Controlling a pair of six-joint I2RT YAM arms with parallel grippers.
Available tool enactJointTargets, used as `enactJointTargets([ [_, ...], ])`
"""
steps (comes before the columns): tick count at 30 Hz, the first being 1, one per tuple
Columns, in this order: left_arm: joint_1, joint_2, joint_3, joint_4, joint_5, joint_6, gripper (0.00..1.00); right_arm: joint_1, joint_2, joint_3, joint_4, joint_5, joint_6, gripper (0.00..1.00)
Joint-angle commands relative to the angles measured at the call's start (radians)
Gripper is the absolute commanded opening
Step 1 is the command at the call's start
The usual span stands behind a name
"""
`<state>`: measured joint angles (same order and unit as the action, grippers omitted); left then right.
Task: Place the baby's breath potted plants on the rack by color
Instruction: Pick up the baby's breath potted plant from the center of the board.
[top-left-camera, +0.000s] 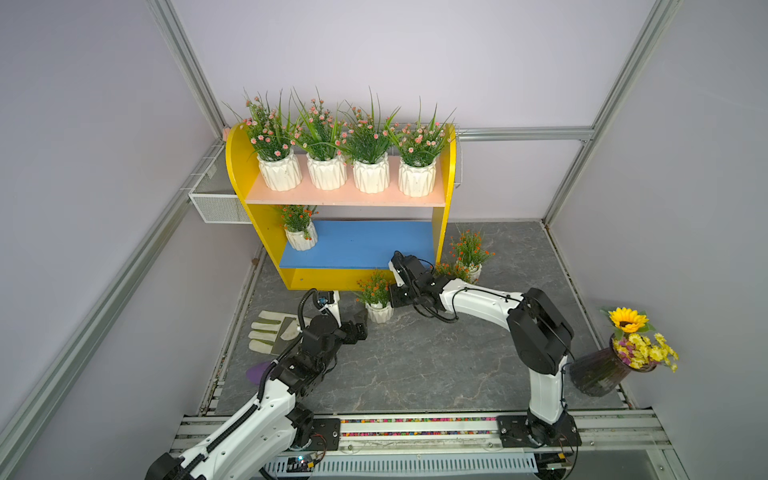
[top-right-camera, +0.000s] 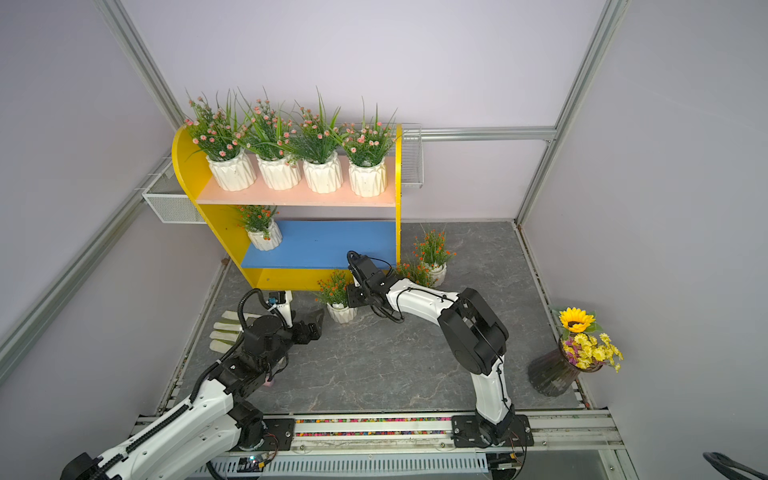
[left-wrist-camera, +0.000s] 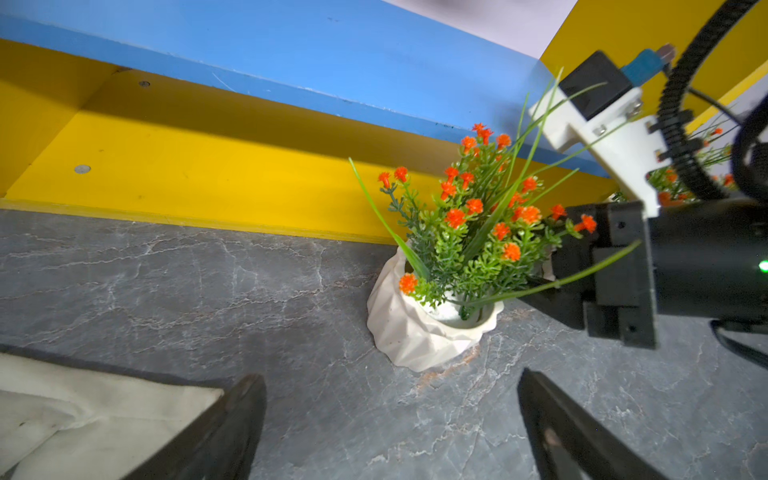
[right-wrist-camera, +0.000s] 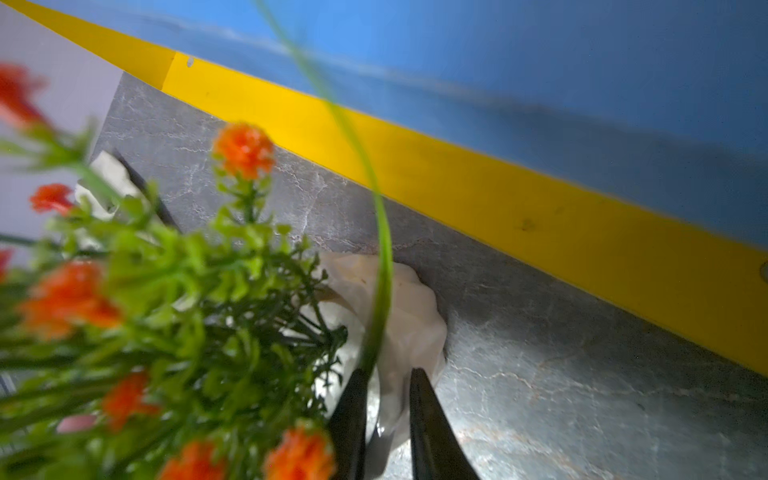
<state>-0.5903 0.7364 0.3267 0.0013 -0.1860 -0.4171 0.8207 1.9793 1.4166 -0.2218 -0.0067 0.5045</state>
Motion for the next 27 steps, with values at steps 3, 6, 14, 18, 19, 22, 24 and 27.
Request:
enactJointTargets([
  [3, -0.005, -0.020, -0.012, -0.012, -0.013, -0.015, 0.97, 0.010, 0.028, 0.036, -0.077, 0.036, 0.000, 0.21],
  [6, -0.006, -0.022, -0.012, -0.014, -0.013, -0.016, 0.97, 0.012, 0.038, 0.052, -0.103, 0.046, -0.004, 0.16],
  [14, -0.007, -0.019, -0.016, -0.008, -0.014, -0.019, 0.97, 0.013, 0.053, 0.077, -0.145, 0.057, -0.018, 0.12],
  [18, -0.011, -0.015, -0.017, -0.001, 0.000, -0.015, 0.97, 0.013, 0.053, 0.094, -0.167, 0.047, -0.030, 0.09],
  [19, -0.014, -0.014, -0.016, 0.002, 0.005, -0.014, 0.98, 0.013, 0.050, 0.098, -0.171, 0.044, -0.033, 0.09],
  [22, -0.025, -0.004, -0.013, 0.014, 0.020, -0.005, 0.98, 0.009, 0.032, 0.103, -0.185, 0.017, -0.048, 0.08],
  [24, -0.039, 0.009, -0.008, 0.024, 0.025, 0.002, 0.98, 0.001, 0.012, 0.106, -0.193, -0.008, -0.063, 0.08],
  [27, -0.069, 0.048, -0.005, 0.049, 0.031, 0.018, 0.98, -0.009, -0.022, 0.109, -0.217, -0.033, -0.089, 0.08],
])
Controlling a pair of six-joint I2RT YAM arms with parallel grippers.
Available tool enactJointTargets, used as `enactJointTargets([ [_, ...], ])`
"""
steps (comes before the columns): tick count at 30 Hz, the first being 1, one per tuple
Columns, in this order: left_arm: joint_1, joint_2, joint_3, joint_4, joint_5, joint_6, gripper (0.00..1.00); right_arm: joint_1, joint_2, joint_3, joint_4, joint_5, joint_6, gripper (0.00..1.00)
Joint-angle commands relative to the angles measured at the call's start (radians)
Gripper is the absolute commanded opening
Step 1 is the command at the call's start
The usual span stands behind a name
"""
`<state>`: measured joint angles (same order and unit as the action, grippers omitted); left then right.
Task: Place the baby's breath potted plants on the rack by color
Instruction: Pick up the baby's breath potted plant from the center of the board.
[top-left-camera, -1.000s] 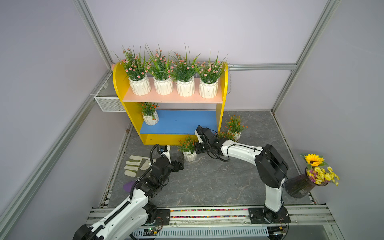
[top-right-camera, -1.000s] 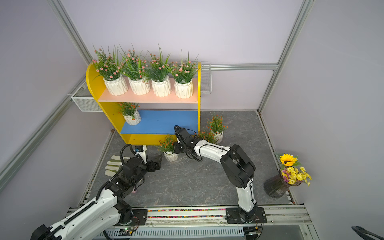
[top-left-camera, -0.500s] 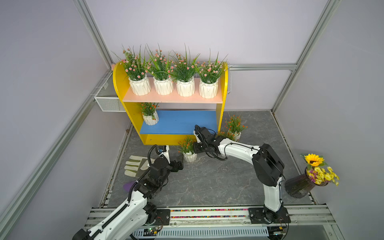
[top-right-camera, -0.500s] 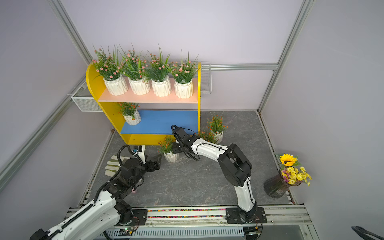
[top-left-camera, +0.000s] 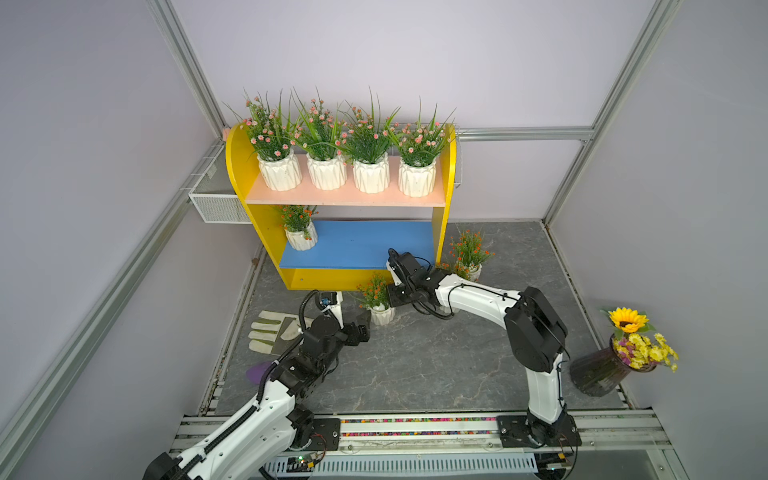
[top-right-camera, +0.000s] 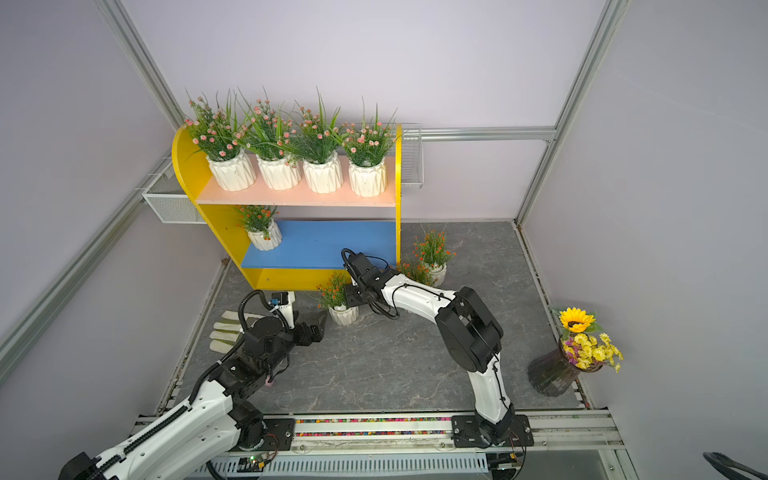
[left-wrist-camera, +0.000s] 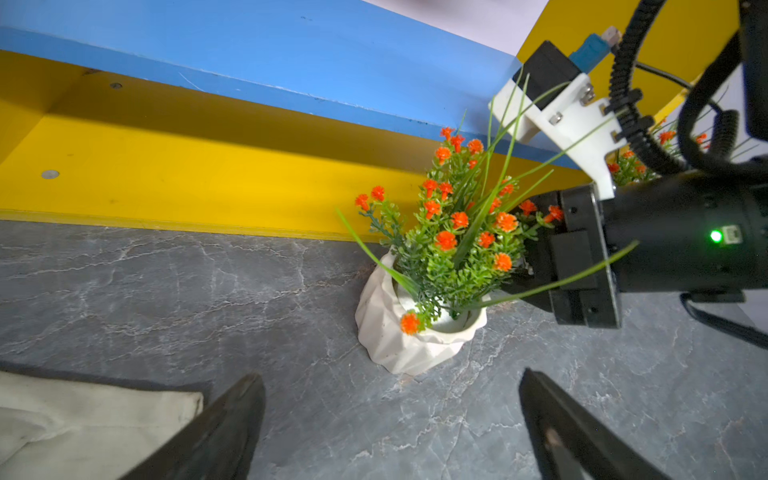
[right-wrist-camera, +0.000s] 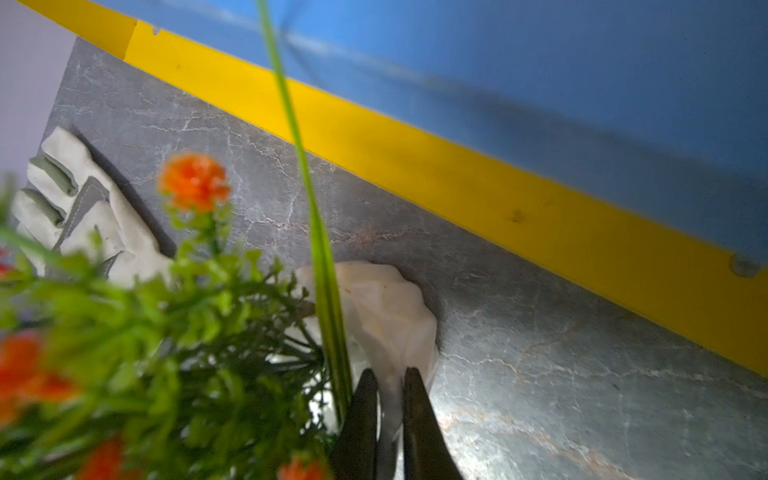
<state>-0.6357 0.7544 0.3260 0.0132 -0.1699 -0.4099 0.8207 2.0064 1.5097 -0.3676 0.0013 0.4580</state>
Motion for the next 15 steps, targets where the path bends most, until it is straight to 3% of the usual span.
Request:
enactJointTargets([
  [1, -0.033, 0.042, 0.001, 0.042, 0.010, 0.016, 0.98, -0.011, -0.058, 0.020, -0.082, -0.049, -0.052, 0.07],
  [9, -0.175, 0.126, 0.030, 0.090, -0.114, 0.074, 0.98, -0.026, -0.117, 0.030, -0.129, -0.103, -0.099, 0.07],
  [15, -0.212, 0.165, 0.028, 0.152, -0.129, 0.108, 0.98, -0.029, -0.153, 0.019, -0.130, -0.162, -0.110, 0.07],
])
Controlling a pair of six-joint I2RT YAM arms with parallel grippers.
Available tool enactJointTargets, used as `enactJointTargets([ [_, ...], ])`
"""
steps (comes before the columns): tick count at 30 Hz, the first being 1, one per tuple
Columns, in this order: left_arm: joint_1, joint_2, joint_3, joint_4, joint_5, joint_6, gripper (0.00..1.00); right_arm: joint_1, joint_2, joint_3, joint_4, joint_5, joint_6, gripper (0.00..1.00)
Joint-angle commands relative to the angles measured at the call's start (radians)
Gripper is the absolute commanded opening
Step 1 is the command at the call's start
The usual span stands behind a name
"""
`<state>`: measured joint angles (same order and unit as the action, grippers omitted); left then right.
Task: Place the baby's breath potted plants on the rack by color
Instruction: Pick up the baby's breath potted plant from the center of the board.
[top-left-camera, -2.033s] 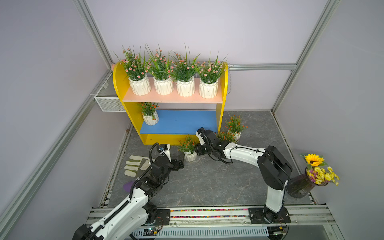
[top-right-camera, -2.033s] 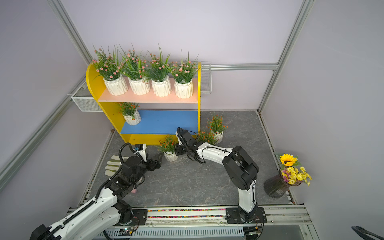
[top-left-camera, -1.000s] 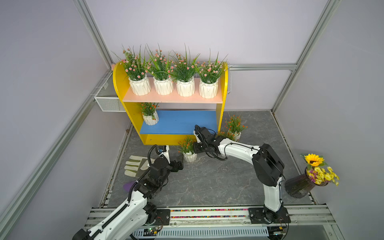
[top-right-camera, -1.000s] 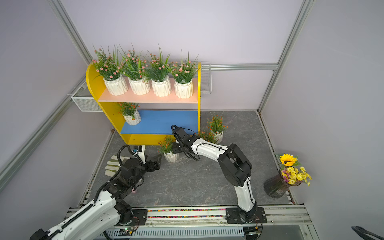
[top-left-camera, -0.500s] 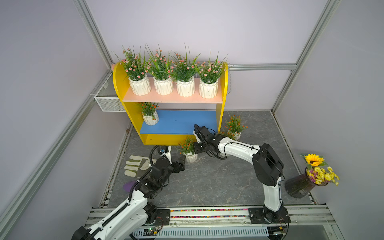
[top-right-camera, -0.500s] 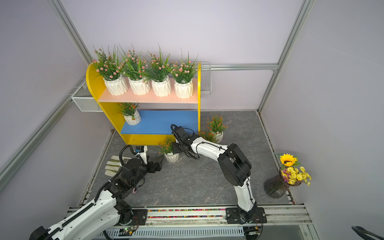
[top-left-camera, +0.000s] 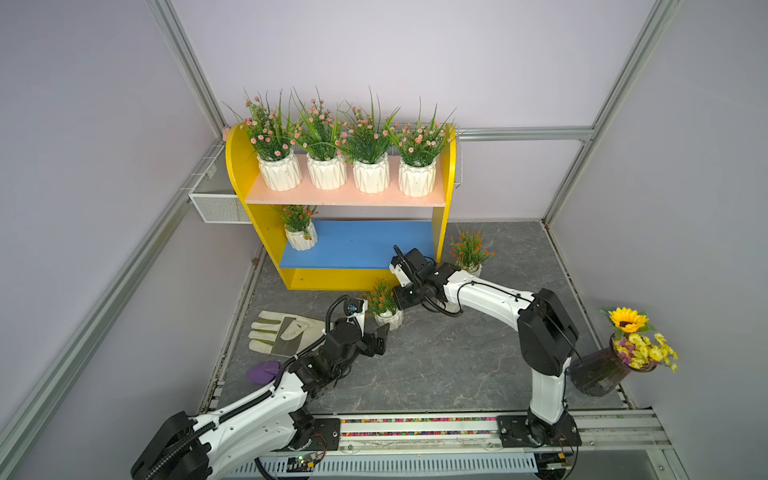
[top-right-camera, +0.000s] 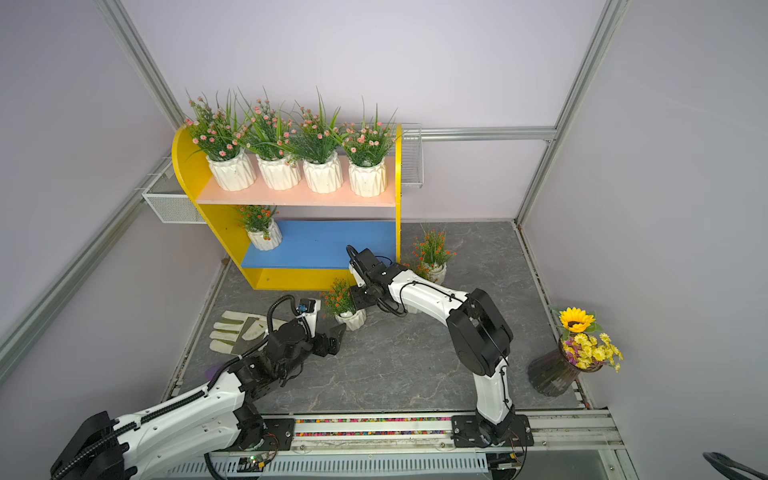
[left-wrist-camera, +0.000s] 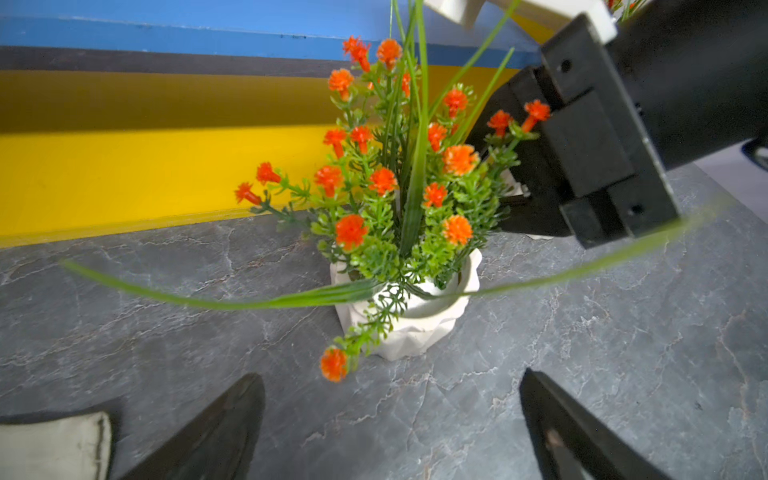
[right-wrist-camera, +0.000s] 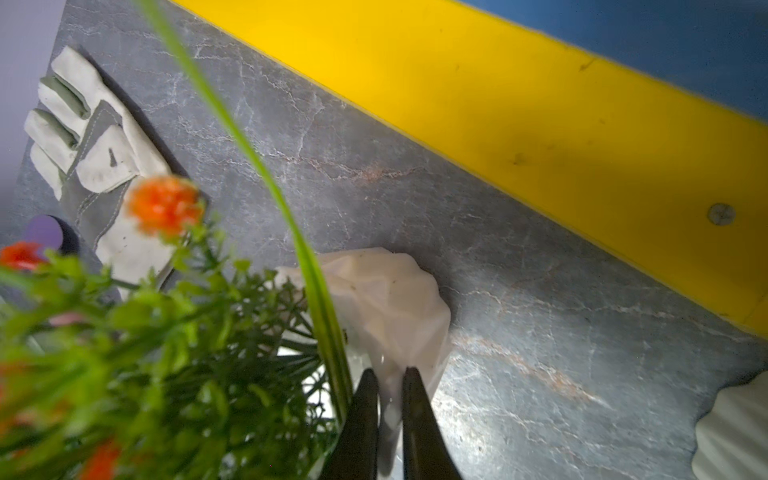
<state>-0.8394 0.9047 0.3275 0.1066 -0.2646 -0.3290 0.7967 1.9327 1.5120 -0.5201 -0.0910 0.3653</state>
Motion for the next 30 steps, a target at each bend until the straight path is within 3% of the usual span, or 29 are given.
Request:
enactJointTargets([
  [1, -0.011, 0.022, 0.026, 0.070, -0.034, 0.032, 0.98, -0.006, -0.083, 0.013, 0.024, -0.078, -0.018, 0.07],
  [30, -0.042, 0.144, 0.037, 0.195, 0.025, 0.120, 0.97, 0.015, -0.197, -0.115, 0.136, -0.219, 0.038, 0.07],
])
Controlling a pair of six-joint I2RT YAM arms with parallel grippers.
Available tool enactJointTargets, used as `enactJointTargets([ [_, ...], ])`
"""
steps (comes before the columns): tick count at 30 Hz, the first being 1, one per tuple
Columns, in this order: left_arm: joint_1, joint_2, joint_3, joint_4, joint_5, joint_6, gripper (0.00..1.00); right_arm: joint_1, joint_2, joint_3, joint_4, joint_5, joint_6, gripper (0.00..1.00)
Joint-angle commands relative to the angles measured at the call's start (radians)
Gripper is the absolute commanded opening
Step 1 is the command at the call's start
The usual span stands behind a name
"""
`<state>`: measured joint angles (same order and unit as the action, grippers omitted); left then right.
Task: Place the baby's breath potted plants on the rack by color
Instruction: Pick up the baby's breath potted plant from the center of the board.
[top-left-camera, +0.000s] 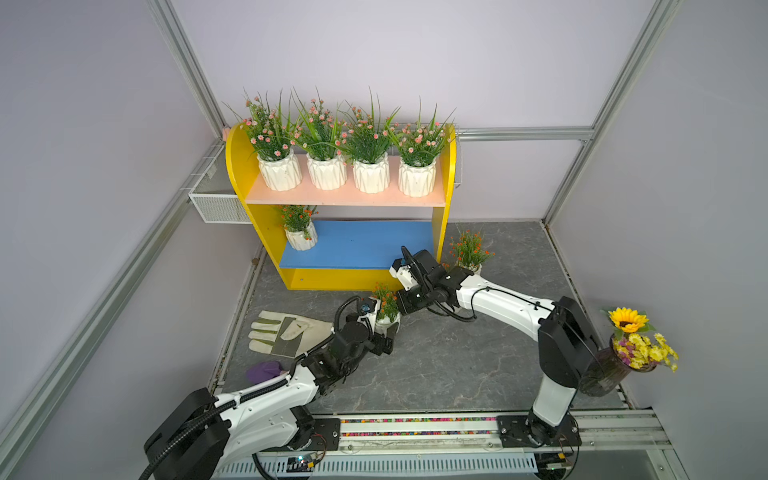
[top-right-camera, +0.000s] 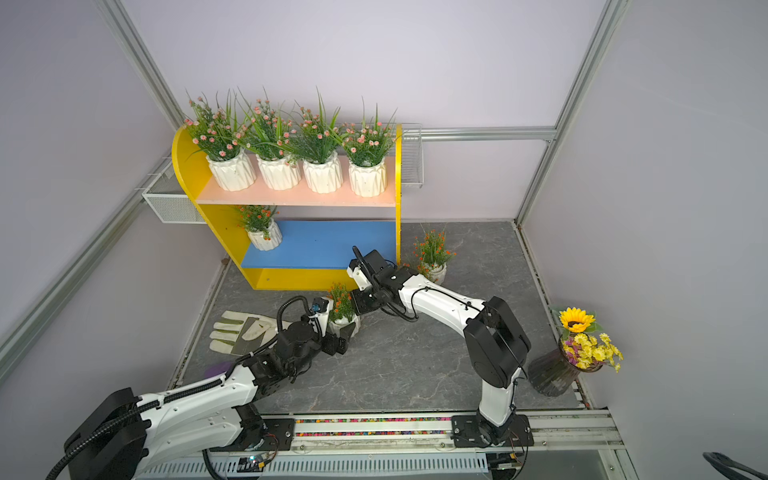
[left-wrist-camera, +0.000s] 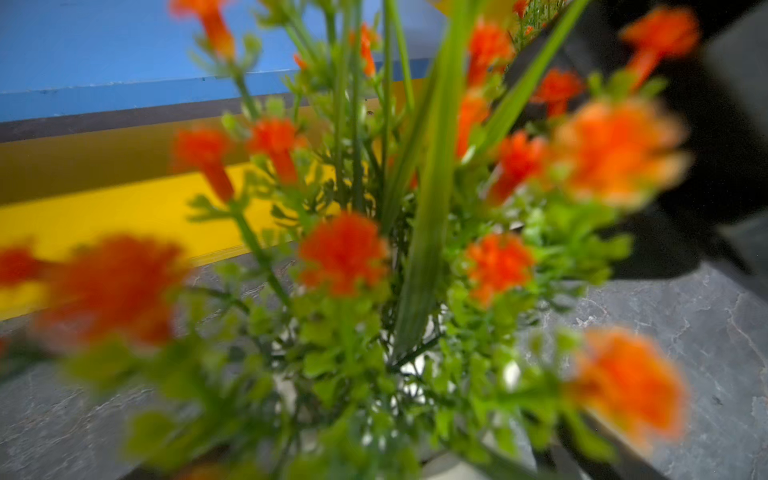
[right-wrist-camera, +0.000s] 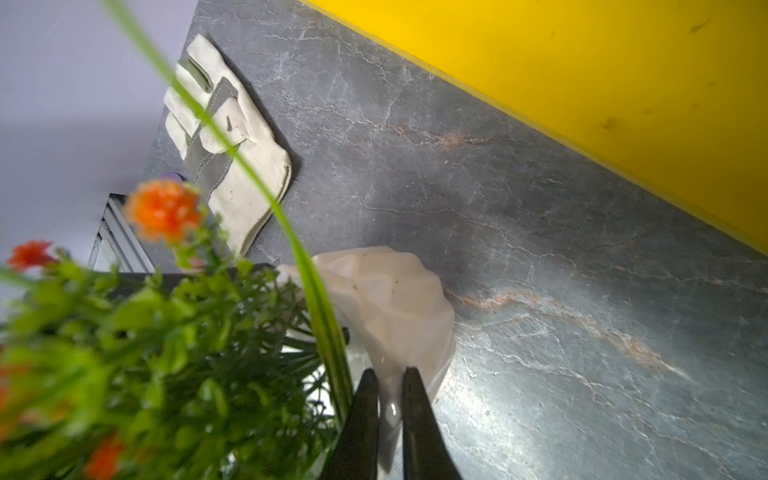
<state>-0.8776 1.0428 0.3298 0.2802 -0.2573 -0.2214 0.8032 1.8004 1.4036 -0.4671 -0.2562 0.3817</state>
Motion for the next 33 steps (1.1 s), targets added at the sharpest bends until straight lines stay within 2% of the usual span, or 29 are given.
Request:
enactJointTargets([
  [1, -0.004, 0.006, 0.033, 0.025, 0.017, 0.012, 0.97, 0.011, -0.070, -0.010, 0.086, -0.054, 0.022, 0.07],
  [33, -0.006, 0.046, 0.044, 0.071, 0.030, 0.004, 0.97, 0.061, -0.136, -0.140, 0.223, -0.117, 0.087, 0.07],
])
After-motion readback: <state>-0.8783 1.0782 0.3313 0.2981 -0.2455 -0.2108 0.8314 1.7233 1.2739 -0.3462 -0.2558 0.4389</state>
